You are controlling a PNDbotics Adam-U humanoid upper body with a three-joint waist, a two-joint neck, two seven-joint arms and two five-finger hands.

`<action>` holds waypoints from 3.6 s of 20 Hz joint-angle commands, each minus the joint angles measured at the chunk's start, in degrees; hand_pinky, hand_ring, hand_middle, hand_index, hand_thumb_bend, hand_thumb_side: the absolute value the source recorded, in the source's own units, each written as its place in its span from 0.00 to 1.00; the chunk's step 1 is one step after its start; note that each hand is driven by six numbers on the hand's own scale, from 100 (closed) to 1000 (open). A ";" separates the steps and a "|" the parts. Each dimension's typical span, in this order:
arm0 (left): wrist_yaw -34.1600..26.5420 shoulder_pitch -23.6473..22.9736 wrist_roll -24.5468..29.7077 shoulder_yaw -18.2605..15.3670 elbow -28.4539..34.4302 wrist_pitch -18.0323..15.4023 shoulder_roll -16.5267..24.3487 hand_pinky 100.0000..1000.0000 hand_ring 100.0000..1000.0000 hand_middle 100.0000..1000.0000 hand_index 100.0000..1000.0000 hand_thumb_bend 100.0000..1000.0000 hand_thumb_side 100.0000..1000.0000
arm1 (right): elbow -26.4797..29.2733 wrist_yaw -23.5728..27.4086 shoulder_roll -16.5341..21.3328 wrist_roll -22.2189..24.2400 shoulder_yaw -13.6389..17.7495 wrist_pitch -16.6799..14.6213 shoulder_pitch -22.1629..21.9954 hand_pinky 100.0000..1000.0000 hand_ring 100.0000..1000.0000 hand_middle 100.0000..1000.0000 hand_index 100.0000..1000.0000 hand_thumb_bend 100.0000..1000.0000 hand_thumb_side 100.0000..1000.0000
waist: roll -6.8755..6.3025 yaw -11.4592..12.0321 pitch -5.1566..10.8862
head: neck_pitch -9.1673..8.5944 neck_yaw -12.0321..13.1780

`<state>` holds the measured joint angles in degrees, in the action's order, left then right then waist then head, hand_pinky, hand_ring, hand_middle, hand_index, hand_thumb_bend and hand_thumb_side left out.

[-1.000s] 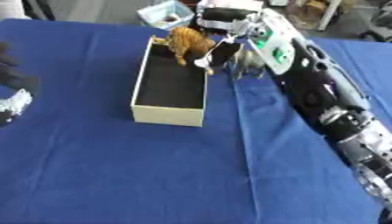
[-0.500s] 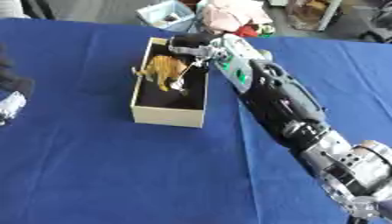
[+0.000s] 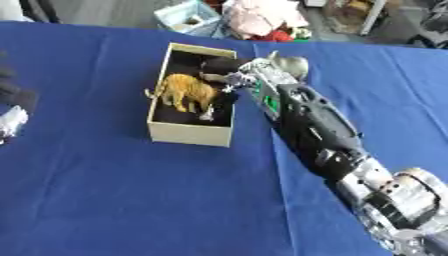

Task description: Pick up objects on the table and place them in the box.

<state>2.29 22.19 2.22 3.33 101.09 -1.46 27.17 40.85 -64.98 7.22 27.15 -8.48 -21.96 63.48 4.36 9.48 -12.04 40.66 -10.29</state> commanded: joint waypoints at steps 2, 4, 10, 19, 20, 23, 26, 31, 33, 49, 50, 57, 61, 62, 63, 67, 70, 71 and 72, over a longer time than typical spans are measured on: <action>-0.29 0.58 0.03 -0.34 0.77 -0.03 0.67 0.48 0.53 0.55 0.78 0.32 0.11 | 1.43 0.78 1.39 1.02 1.33 -0.20 1.46 0.76 0.79 0.81 0.87 0.40 0.42 | -0.47 -0.24 1.04 | -0.76 0.04; -0.28 0.51 0.00 -0.37 0.74 -0.02 0.75 0.48 0.53 0.55 0.78 0.32 0.11 | 2.63 3.12 2.35 1.80 1.94 -0.03 1.97 0.77 0.80 0.83 0.89 0.41 0.43 | -0.41 -0.45 1.14 | -0.79 0.14; -0.21 0.20 -0.14 -0.53 0.65 -0.03 1.13 0.48 0.53 0.55 0.78 0.32 0.11 | 6.72 12.02 6.70 5.76 1.68 1.15 4.18 0.79 0.82 0.86 0.91 0.42 0.44 | 0.00 -1.24 1.53 | -0.79 0.59; -0.11 -0.04 -0.38 -0.74 0.64 -0.03 1.53 0.48 0.53 0.55 0.78 0.34 0.12 | 8.85 13.44 13.00 7.02 2.71 3.55 4.09 0.80 0.82 0.86 0.91 0.48 0.35 | 0.36 -1.85 1.53 | -1.14 1.05; -0.10 -0.03 -0.40 -0.74 0.65 -0.03 1.53 0.48 0.53 0.55 0.78 0.34 0.12 | 8.74 12.13 13.38 5.68 3.35 4.17 3.91 0.80 0.83 0.86 0.91 0.48 0.35 | 0.37 -1.79 1.50 | -1.16 1.02; -0.10 0.07 -0.41 -0.74 0.70 -0.05 1.47 0.48 0.53 0.55 0.78 0.34 0.12 | 7.65 7.69 14.10 0.71 5.59 6.35 3.28 0.80 0.83 0.86 0.92 0.48 0.33 | 0.43 -1.37 1.27 | -1.42 0.85; -0.08 0.23 -0.42 -0.75 0.78 -0.05 1.44 0.48 0.53 0.55 0.78 0.34 0.12 | 5.74 5.46 14.60 -2.58 7.71 7.98 2.70 0.80 0.82 0.86 0.91 0.47 0.34 | 0.55 -0.73 0.88 | -1.74 0.76; -0.04 0.56 -0.47 -0.79 1.09 -0.08 1.50 0.48 0.53 0.55 0.78 0.35 0.12 | 2.73 5.66 15.45 -5.66 10.46 10.53 2.02 0.78 0.80 0.84 0.90 0.44 0.33 | 0.80 0.35 0.17 | -2.20 0.78; -0.01 0.61 -0.49 -0.81 1.24 -0.05 1.47 0.48 0.53 0.55 0.78 0.35 0.12 | 1.83 6.39 15.80 -6.38 11.06 11.33 1.78 0.78 0.80 0.84 0.90 0.43 0.33 | 0.84 0.69 -0.15 | -2.33 0.89; 0.21 0.65 -0.55 -0.99 1.40 0.02 1.49 0.49 0.53 0.55 0.78 0.34 0.12 | -4.17 8.08 17.82 -9.90 14.24 16.70 0.29 0.76 0.78 0.81 0.87 0.40 0.32 | 0.56 0.90 -1.63 | -2.01 0.82; 0.22 0.65 -0.55 -1.00 1.40 0.01 1.49 0.49 0.53 0.55 0.78 0.34 0.12 | -4.42 8.11 17.99 -10.02 14.32 16.88 0.18 0.76 0.78 0.81 0.87 0.40 0.31 | 0.55 0.85 -1.65 | -1.97 0.84; 0.24 0.61 -0.61 -1.07 1.37 0.00 1.47 0.49 0.53 0.55 0.78 0.34 0.12 | -5.47 8.40 18.53 -10.29 14.48 17.31 -0.37 0.76 0.77 0.79 0.86 0.39 0.31 | 0.49 0.47 -1.75 | -1.76 0.85; 0.22 0.66 -0.59 -1.08 1.39 0.00 1.43 0.49 0.53 0.55 0.78 0.34 0.12 | -5.81 8.08 18.48 -9.60 14.22 17.31 -0.58 0.73 0.71 0.72 0.80 0.36 0.26 | 0.45 0.28 -1.75 | -1.69 0.83; 0.21 0.65 -0.60 -1.09 1.39 -0.01 1.43 0.49 0.53 0.55 0.78 0.34 0.12 | -5.82 7.89 18.47 -9.47 14.18 17.32 -0.63 0.72 0.66 0.67 0.74 0.33 0.22 | 0.43 0.28 -1.73 | -1.66 0.84; 0.19 0.63 -0.61 -1.10 1.39 -0.01 1.43 0.49 0.53 0.55 0.78 0.34 0.12 | -5.81 7.66 18.44 -9.37 14.14 17.33 -0.67 0.71 0.64 0.64 0.72 0.31 0.19 | 0.41 0.28 -1.71 | -1.64 0.85; 0.13 0.63 -0.62 -1.12 1.40 -0.03 1.42 0.49 0.53 0.55 0.78 0.34 0.12 | -5.47 6.75 18.24 -9.80 14.03 17.19 -0.74 0.68 0.50 0.48 0.58 0.15 0.00 | 0.34 0.25 -1.61 | -1.57 0.84; 0.10 0.63 -0.60 -1.13 1.39 -0.02 1.39 0.49 0.53 0.55 0.78 0.35 0.13 | -4.91 6.40 18.07 -11.21 14.08 17.02 -0.73 0.63 0.40 0.36 0.46 0.00 0.00 | 0.29 0.17 -1.58 | -1.54 0.82; 0.09 0.62 -0.61 -1.14 1.37 -0.01 1.39 0.49 0.53 0.55 0.78 0.35 0.13 | -4.67 6.39 18.02 -11.91 14.06 16.97 -0.76 0.62 0.38 0.34 0.44 0.00 0.00 | 0.28 0.13 -1.57 | -1.54 0.82; 0.09 0.60 -0.63 -1.15 1.35 -0.01 1.40 0.49 0.53 0.55 0.78 0.35 0.14 | -4.45 6.35 17.98 -12.52 13.97 16.90 -0.75 0.60 0.34 0.29 0.39 0.00 0.00 | 0.26 0.08 -1.56 | -1.53 0.83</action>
<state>2.57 22.13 1.79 2.92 101.48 -1.38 27.21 35.32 -58.02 23.67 15.42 5.58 -5.08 61.96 5.10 9.66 -14.65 39.16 -9.47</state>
